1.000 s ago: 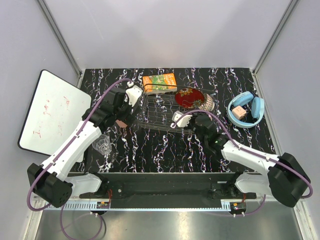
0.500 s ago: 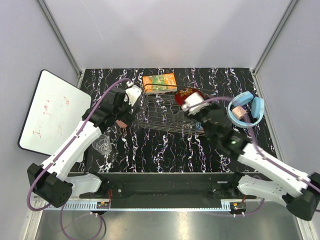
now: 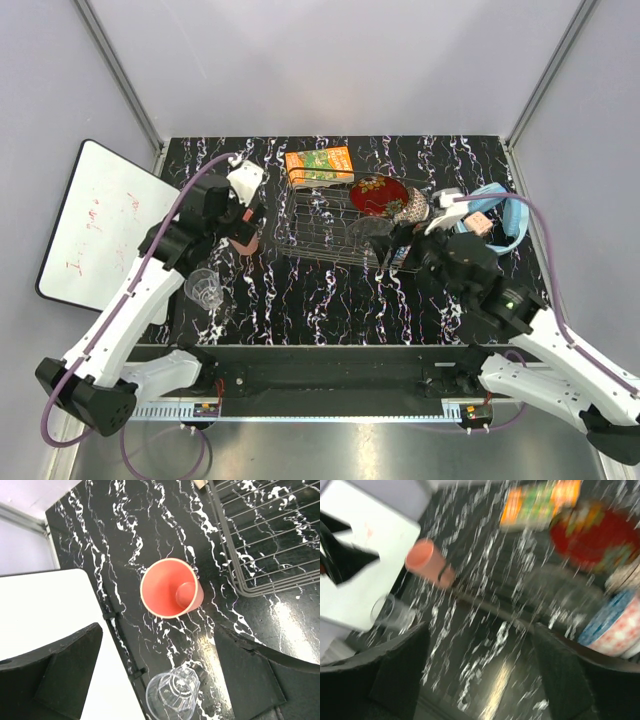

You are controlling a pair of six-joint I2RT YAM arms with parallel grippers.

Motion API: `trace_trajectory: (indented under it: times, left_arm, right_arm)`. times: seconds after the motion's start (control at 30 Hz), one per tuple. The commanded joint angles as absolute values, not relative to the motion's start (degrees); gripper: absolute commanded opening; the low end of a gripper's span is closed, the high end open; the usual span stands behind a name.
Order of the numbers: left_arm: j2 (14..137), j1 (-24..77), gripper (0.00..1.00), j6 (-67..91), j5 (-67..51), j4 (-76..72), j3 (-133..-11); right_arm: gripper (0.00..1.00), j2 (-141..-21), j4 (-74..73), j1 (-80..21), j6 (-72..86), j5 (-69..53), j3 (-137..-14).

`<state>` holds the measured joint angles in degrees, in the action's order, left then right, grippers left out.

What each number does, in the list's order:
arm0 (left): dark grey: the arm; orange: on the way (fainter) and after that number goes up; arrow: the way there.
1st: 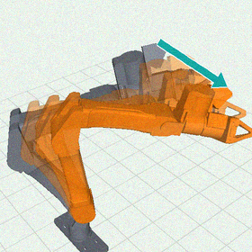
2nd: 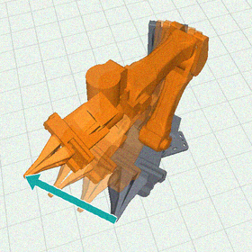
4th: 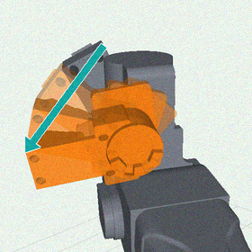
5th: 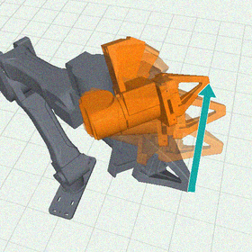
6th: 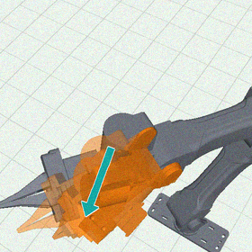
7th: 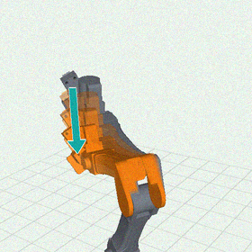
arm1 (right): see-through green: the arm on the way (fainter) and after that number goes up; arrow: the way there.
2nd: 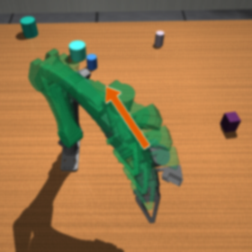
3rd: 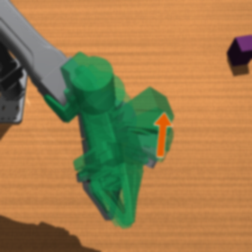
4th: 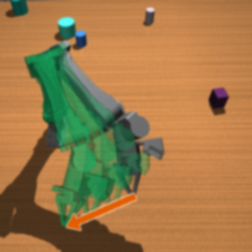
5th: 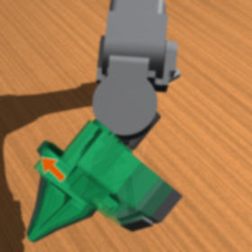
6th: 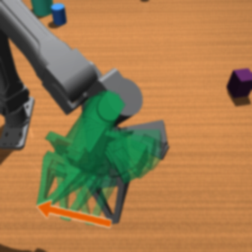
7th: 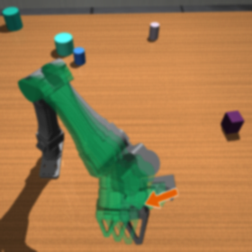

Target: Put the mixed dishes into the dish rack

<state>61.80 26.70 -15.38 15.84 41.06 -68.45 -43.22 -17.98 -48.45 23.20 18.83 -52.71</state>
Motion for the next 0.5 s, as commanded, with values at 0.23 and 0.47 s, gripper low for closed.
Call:
trace_trajectory:
  times: [0.23,0.47]
  left_arm:
    - [54.1,25.7,0.95,-18.4,26.9,41.0,-61.4]
    - [57.2,25.8,0.73,-18.2,27.2,39.6,-58.0]
  right_arm:
    - [0.00,-43.7,-20.0,-48.7,36.0,22.7,-49.2]
    - [0.08,-41.9,-18.8,-48.7,36.2,23.2,-46.0]
